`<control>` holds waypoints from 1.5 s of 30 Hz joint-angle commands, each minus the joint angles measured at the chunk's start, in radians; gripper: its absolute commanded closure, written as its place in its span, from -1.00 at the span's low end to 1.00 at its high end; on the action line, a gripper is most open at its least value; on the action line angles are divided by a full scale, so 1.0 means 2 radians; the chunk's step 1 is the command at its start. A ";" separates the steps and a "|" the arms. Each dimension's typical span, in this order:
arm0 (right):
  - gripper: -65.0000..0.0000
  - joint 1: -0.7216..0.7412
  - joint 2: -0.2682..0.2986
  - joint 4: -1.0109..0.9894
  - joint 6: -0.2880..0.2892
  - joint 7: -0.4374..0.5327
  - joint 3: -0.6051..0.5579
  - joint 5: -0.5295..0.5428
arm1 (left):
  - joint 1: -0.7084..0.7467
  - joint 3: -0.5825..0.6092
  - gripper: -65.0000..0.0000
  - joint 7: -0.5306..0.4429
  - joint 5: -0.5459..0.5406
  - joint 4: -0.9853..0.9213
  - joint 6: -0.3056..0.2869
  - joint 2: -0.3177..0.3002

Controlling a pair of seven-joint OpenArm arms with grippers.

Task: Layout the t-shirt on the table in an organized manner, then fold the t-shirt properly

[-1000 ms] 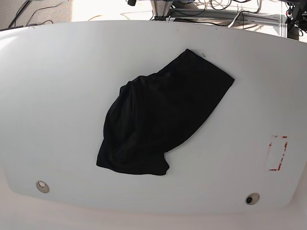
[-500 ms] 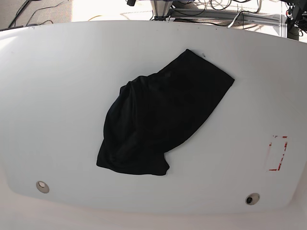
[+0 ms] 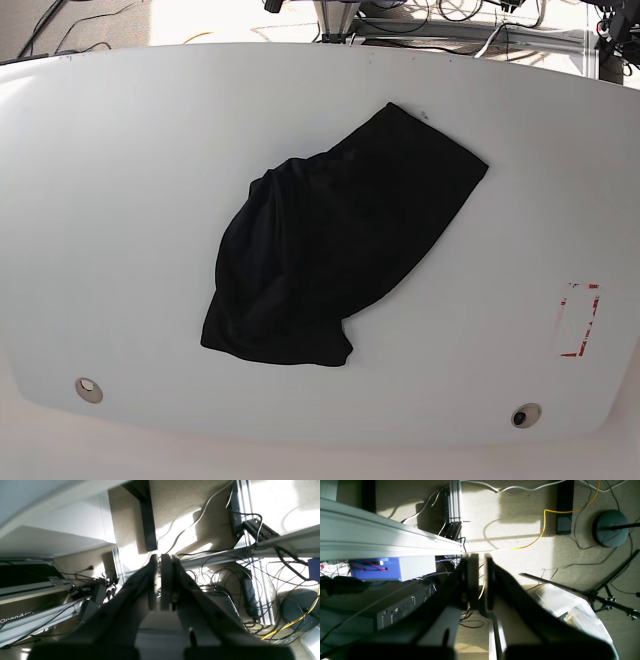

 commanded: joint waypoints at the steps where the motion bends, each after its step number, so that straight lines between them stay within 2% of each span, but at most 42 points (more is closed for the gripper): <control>1: 0.92 -0.028 0.001 0.045 0.003 -0.004 0.004 0.001 | 0.023 -0.002 0.99 -0.006 -0.001 0.028 0.004 -0.002; 5: 0.92 -0.041 0.001 0.093 0.003 -0.024 0.003 0.001 | 0.029 -0.002 0.99 -0.006 -0.018 0.057 -0.003 -0.009; 7: 0.92 -0.047 0.001 0.117 0.003 -0.037 0.003 0.001 | 0.032 -0.002 0.99 -0.006 -0.040 0.067 -0.026 -0.018; 11: 0.92 -0.049 0.001 0.142 0.003 -0.039 0.003 0.001 | 0.032 -0.002 0.99 -0.006 -0.083 0.077 -0.052 -0.032; 15: 0.92 -0.047 0.001 0.160 0.003 -0.040 0.005 0.001 | 0.030 -0.002 0.99 -0.006 -0.102 0.085 -0.053 -0.046; 21: 0.92 -0.032 0.002 0.166 0.003 -0.038 0.004 0.000 | 0.027 -0.019 0.99 -0.006 -0.104 0.099 -0.053 -0.048; 24: 0.92 -0.018 0.004 0.166 0.012 -0.038 0.004 0.000 | 0.016 -0.023 0.99 -0.006 -0.105 0.105 -0.053 -0.045; 30: 0.92 0.018 0.003 0.166 0.045 -0.038 0.005 0.000 | -0.020 -0.026 0.99 -0.006 -0.105 0.113 -0.053 -0.019; 45: 0.92 0.124 0.004 0.166 0.047 -0.040 0.002 -0.003 | -0.100 -0.033 0.99 -0.007 -0.105 0.116 -0.053 0.023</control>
